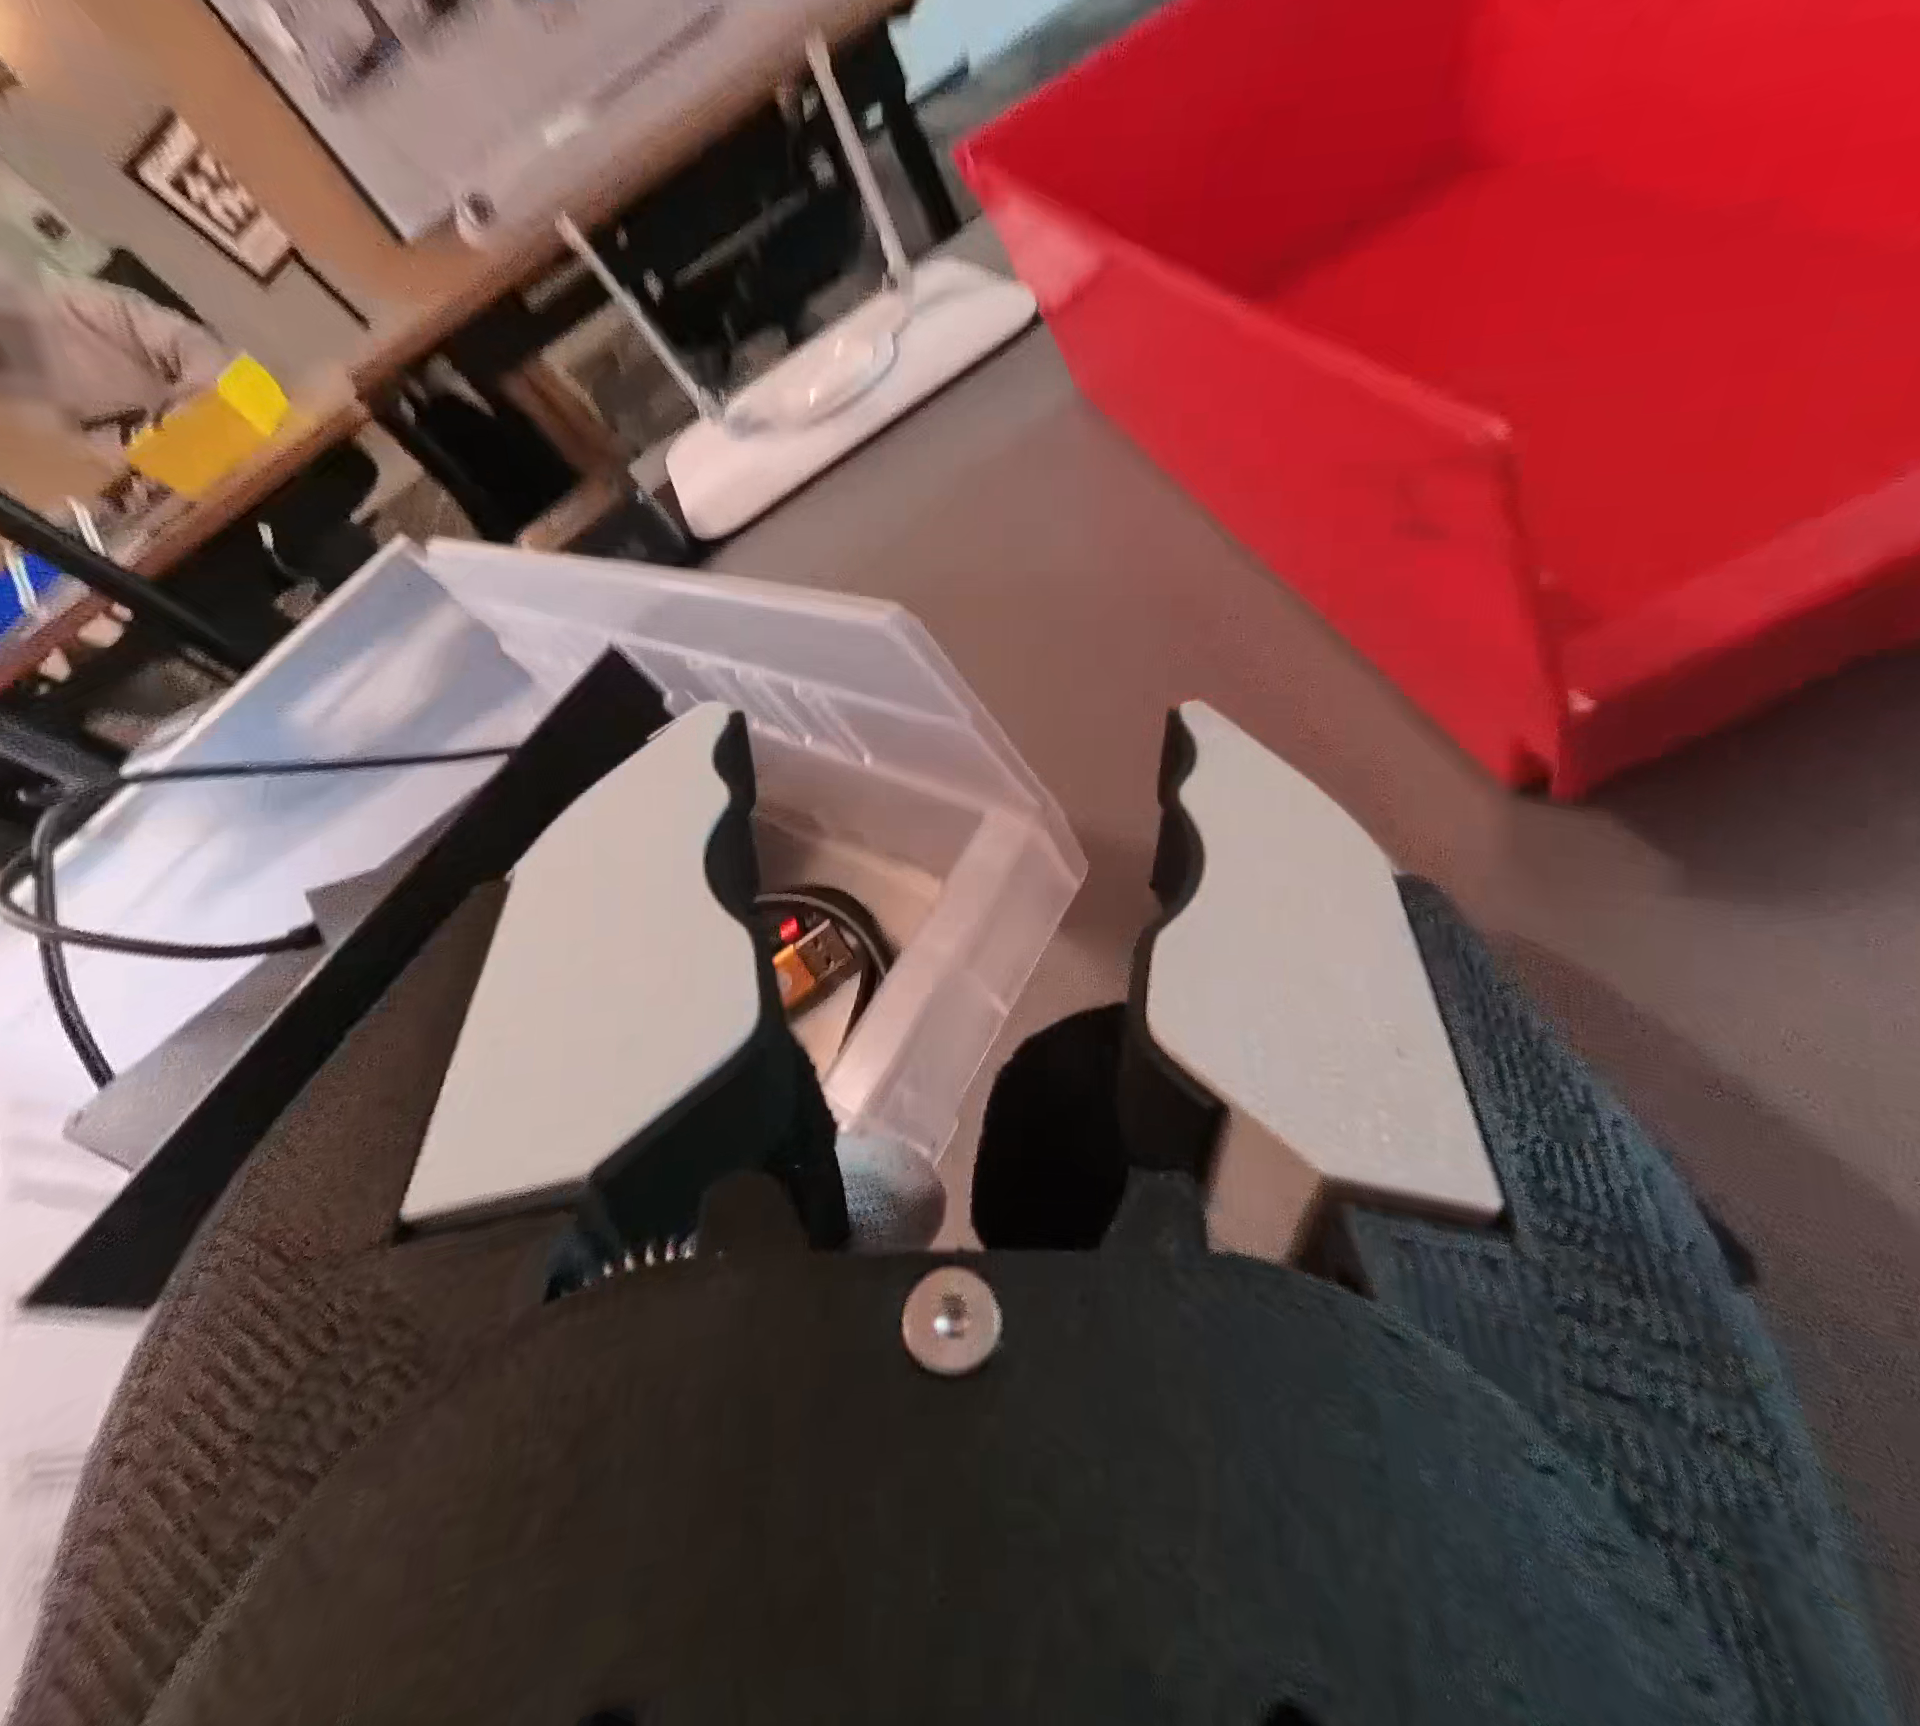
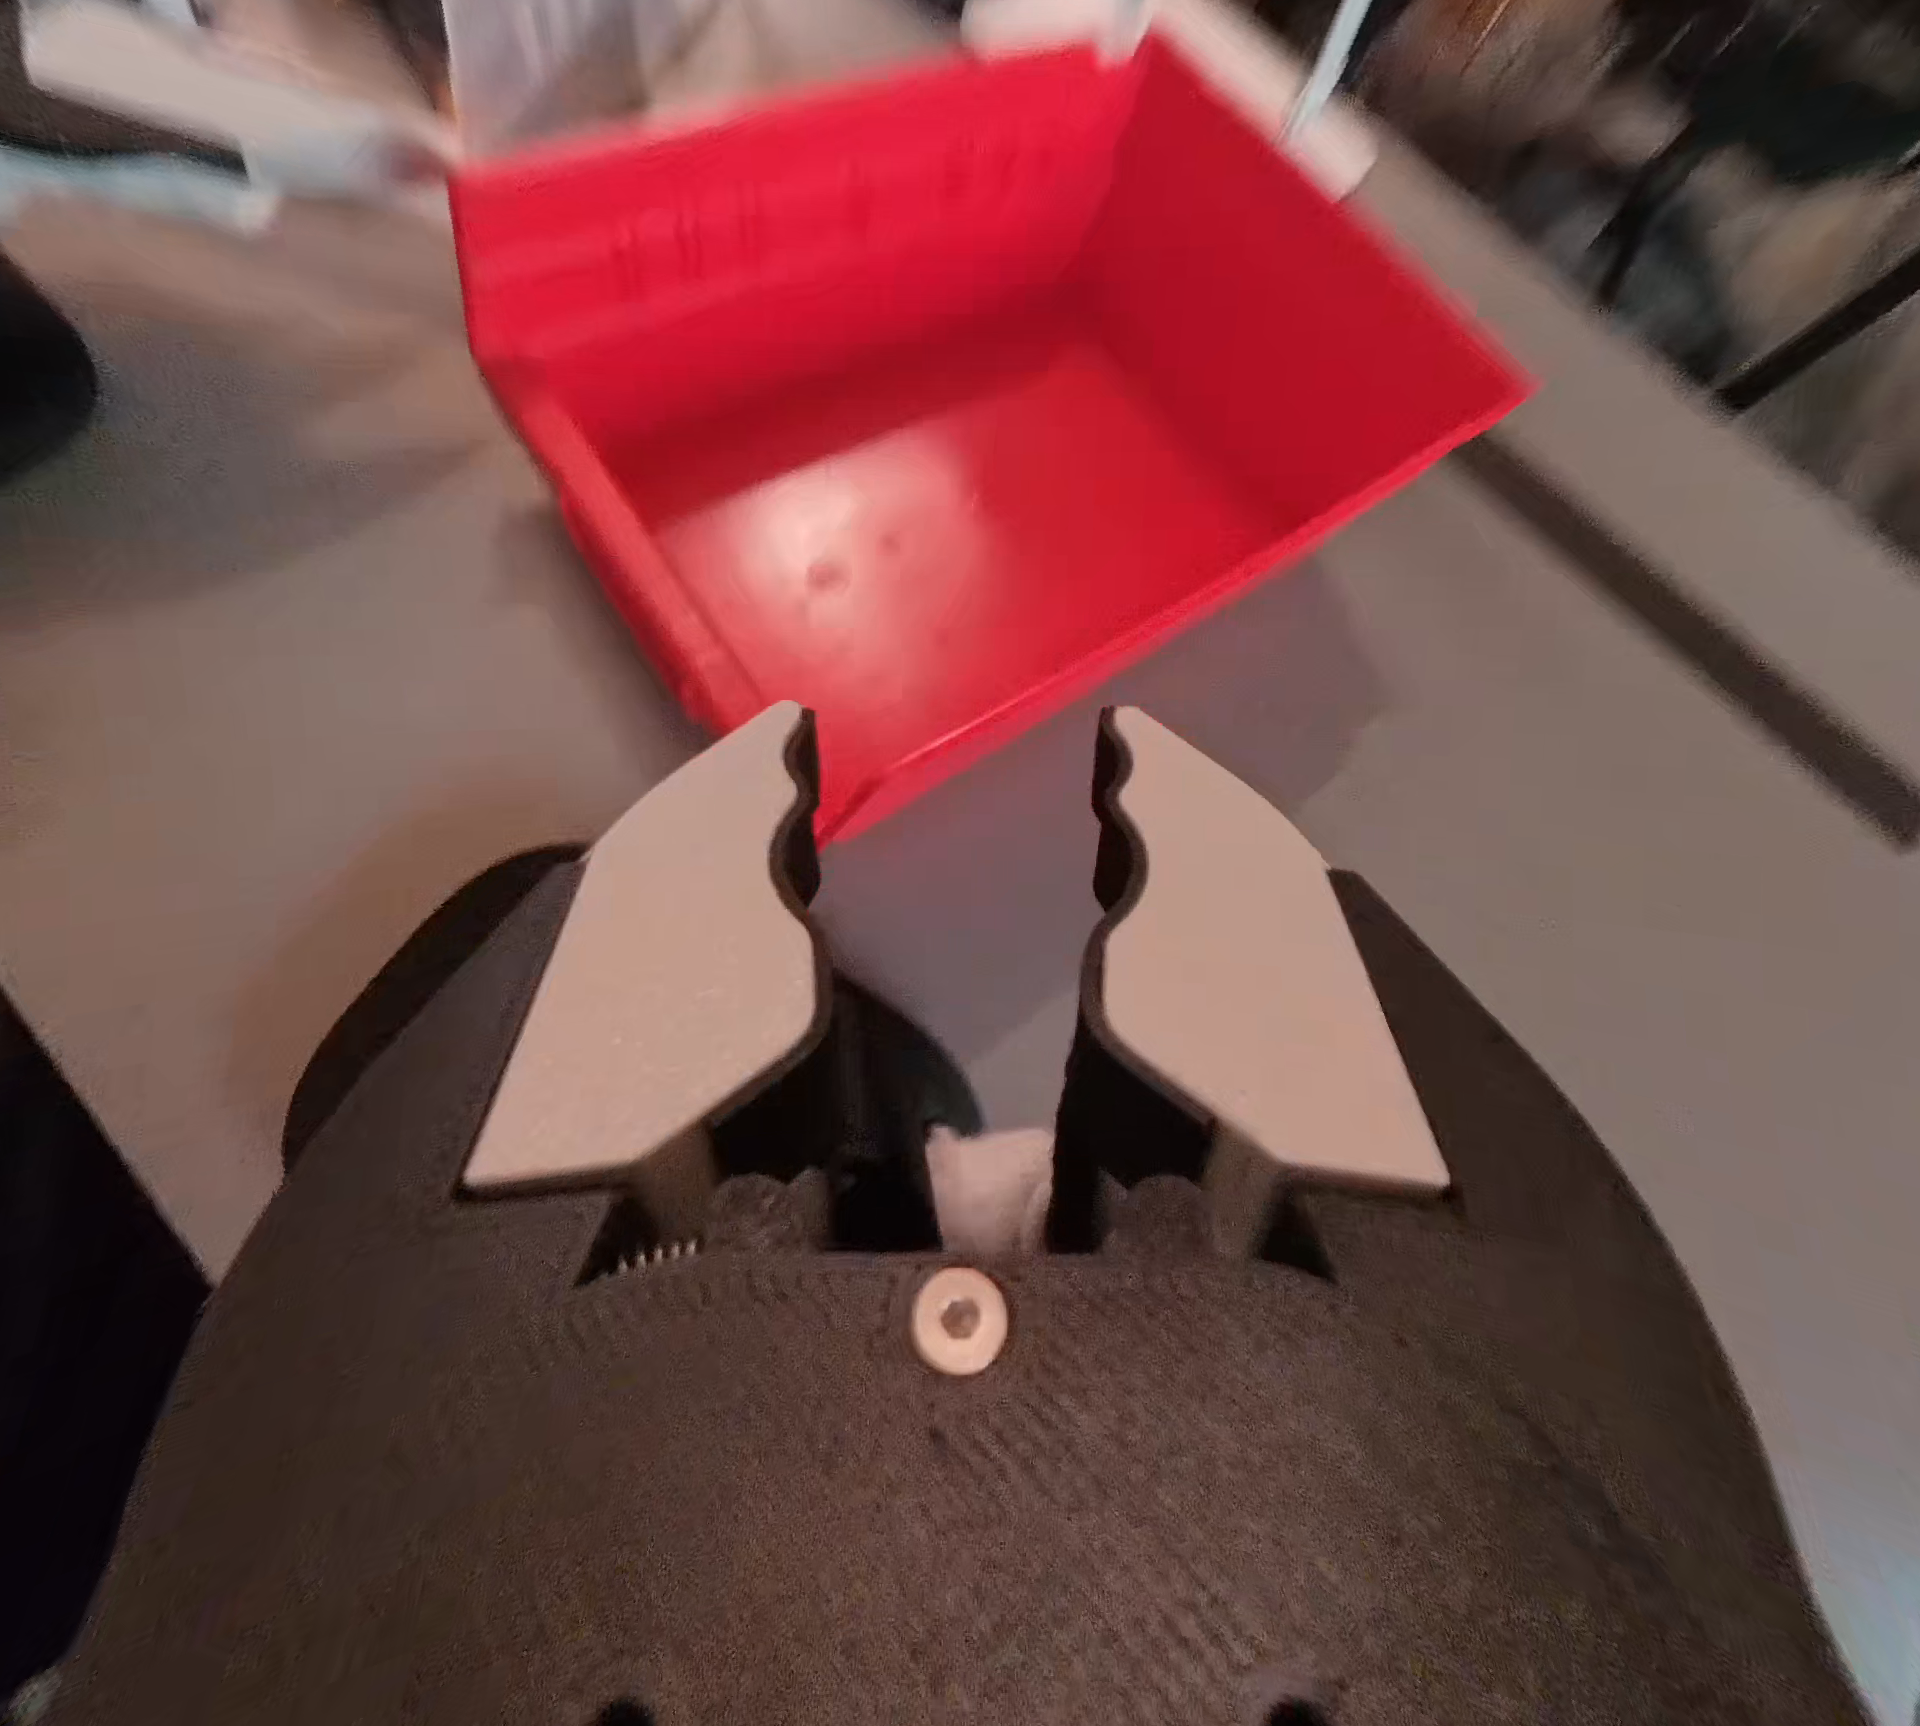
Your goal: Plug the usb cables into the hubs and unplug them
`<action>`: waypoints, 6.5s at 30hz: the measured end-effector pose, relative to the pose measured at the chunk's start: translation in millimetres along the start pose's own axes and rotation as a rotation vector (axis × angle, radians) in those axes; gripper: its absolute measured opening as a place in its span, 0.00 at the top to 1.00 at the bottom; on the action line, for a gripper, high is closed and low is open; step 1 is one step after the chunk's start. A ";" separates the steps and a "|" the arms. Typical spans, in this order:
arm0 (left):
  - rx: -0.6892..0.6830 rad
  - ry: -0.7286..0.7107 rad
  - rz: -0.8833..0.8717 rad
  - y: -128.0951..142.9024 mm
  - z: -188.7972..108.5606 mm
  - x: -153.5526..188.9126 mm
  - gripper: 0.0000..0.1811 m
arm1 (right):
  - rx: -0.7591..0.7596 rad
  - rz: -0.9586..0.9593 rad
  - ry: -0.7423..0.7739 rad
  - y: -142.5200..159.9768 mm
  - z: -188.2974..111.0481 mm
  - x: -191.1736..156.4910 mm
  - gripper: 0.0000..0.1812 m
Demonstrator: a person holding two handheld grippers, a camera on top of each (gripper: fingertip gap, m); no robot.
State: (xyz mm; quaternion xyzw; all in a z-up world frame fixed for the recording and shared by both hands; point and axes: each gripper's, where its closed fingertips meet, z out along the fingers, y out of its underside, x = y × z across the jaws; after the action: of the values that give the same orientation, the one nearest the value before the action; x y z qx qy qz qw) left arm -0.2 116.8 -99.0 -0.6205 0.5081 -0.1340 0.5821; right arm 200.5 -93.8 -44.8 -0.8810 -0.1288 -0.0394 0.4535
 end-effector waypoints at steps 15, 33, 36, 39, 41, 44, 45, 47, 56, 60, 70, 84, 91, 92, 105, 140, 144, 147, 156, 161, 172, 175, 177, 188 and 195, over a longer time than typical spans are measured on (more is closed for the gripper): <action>-0.370 0.047 -0.056 64.4 7.1 -6.5 0.79 | -0.361 0.174 0.107 76.0 53.9 43.7 0.94; -0.442 -0.033 -0.123 139.0 -100.1 -87.6 0.78 | -0.335 0.644 0.279 189.7 -60.9 132.3 0.98; -0.434 -0.028 -0.108 150.7 -126.3 -94.6 0.78 | -0.361 0.691 0.330 212.1 -84.9 136.2 0.96; -0.418 -0.001 -0.075 159.8 -151.8 -96.5 0.78 | -0.352 0.740 0.374 227.9 -103.7 140.6 0.96; -0.397 0.031 -0.041 163.2 -167.0 -93.9 0.79 | -0.346 0.776 0.392 236.9 -113.6 141.2 0.95; -0.325 0.068 0.044 164.0 -181.2 -87.6 0.79 | -0.343 0.825 0.416 246.4 -127.0 140.7 0.91; -0.293 0.073 0.079 163.2 -183.1 -85.6 0.80 | -0.342 0.841 0.426 248.5 -131.7 140.5 0.89; -0.238 0.083 0.126 161.3 -182.9 -83.5 0.80 | -0.328 0.852 0.463 248.6 -142.9 142.7 0.83; -0.066 0.098 0.099 148.0 -179.6 -75.7 0.78 | 0.166 0.226 0.798 139.8 -203.9 162.8 0.37; 0.048 0.103 0.074 133.1 -182.6 -75.7 0.76 | 0.047 -0.047 0.739 122.0 -191.6 130.9 0.19; 1.203 -0.302 -0.303 26.9 -302.3 -145.7 0.23 | 0.153 -0.252 0.581 61.6 -164.8 82.1 0.19; 1.373 -0.065 -0.313 30.1 -325.5 -131.3 0.55 | 0.821 -0.136 0.761 -50.8 -217.2 86.4 0.20; 0.411 -0.586 -0.025 64.3 -230.9 -156.9 0.95 | 0.986 -0.358 0.643 -82.6 -196.2 43.5 1.00; 0.227 -0.603 0.018 77.4 -220.3 -154.9 1.00 | 0.991 -0.337 0.630 -86.0 -190.9 42.2 1.00; -0.116 -0.830 0.267 94.0 -194.0 -159.5 0.45 | 0.925 -0.448 0.978 -89.6 -201.9 50.0 0.97; -0.334 -0.364 -0.545 143.9 -211.8 -284.1 0.67 | 1.292 -1.100 1.423 -81.7 -283.4 -60.2 0.43; -0.469 -0.221 -0.728 171.5 -181.6 -283.5 0.68 | 1.175 -1.061 1.356 -79.7 -264.0 -43.5 1.00; -0.573 -0.185 -0.735 186.3 -165.4 -281.0 0.73 | 1.047 -1.062 1.301 -81.4 -242.1 -30.9 1.00; -0.329 -0.173 -0.686 156.3 -141.4 -293.4 0.95 | 1.287 -1.059 1.296 -85.0 -262.6 -52.5 0.52; 0.052 -0.199 -0.473 81.6 -153.2 -281.9 0.98 | 1.087 -1.001 1.284 -83.7 -249.2 -25.6 1.00; 0.788 0.008 -0.261 -90.2 -229.3 -155.2 0.98 | 0.975 -0.999 0.968 -95.2 -205.9 -28.8 0.99; 0.828 0.186 -0.230 -121.8 -231.4 -103.6 0.98 | 0.981 -1.035 0.940 -99.4 -197.7 -40.9 1.00; 0.823 0.282 -0.194 -136.8 -231.0 -71.4 0.98 | 1.028 -0.977 0.828 -107.0 -191.4 -50.7 0.87; 0.647 0.378 0.423 -146.9 -207.5 61.7 0.98 | 1.100 -0.811 0.058 -121.5 -141.1 -146.9 1.00; 0.529 0.291 0.673 -136.7 -188.9 91.1 0.98 | 0.801 -0.630 -0.381 -108.7 -91.6 -201.9 0.74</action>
State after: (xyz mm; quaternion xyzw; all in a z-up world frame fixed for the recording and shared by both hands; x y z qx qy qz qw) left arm -37.7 -92.1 33.7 -0.2255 0.7063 -0.1483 0.6544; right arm -18.3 -146.1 57.0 -0.5498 -0.4713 0.0390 0.6886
